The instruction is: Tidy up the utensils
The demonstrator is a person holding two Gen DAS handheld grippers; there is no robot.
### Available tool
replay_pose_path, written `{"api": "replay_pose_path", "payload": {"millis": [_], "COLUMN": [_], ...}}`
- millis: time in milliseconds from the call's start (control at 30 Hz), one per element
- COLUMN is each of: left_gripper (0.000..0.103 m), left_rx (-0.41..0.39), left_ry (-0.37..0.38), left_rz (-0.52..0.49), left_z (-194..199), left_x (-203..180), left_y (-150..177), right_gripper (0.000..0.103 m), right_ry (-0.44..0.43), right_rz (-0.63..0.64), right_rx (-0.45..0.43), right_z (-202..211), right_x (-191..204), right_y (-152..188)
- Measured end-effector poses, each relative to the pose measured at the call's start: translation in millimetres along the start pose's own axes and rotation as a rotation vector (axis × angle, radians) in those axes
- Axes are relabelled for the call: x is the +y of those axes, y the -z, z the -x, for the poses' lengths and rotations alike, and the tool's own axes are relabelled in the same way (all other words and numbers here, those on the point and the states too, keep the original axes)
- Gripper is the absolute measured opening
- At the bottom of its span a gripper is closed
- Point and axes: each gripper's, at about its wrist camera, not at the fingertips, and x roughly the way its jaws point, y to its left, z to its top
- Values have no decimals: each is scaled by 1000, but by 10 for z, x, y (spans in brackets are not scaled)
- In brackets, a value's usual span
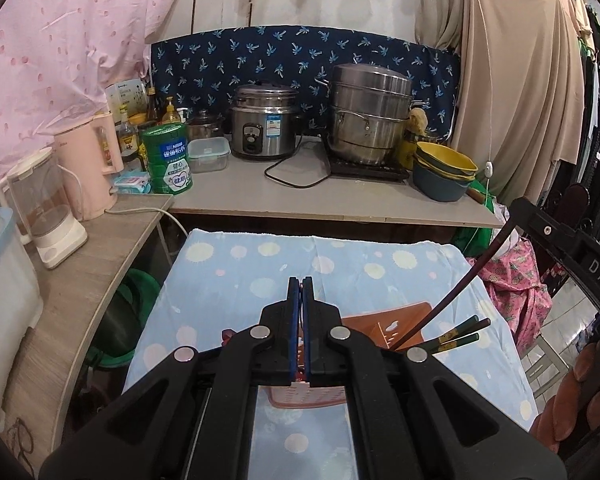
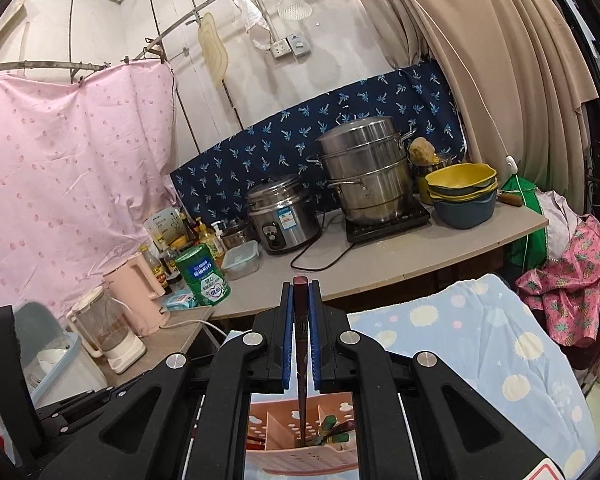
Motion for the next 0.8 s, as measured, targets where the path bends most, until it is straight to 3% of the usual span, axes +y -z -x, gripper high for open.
{"api": "replay_pose_path", "payload": {"millis": [233, 400, 800], "left_gripper": [4, 11, 11], "left_rx": [-2, 2, 0], "left_ry": [4, -1, -14], "left_rz": [-5, 1, 6], "left_z": [-17, -14, 70], "left_x": [-17, -18, 8], "left_y": [26, 45, 91], "right_gripper": [9, 14, 18], "right_ry": [-6, -11, -26], "right_rz": [9, 19, 30], "right_rx": [49, 52, 69], "right_z": [-126, -81, 45], "right_x": [2, 23, 82], "right_y": [80, 106, 224]}}
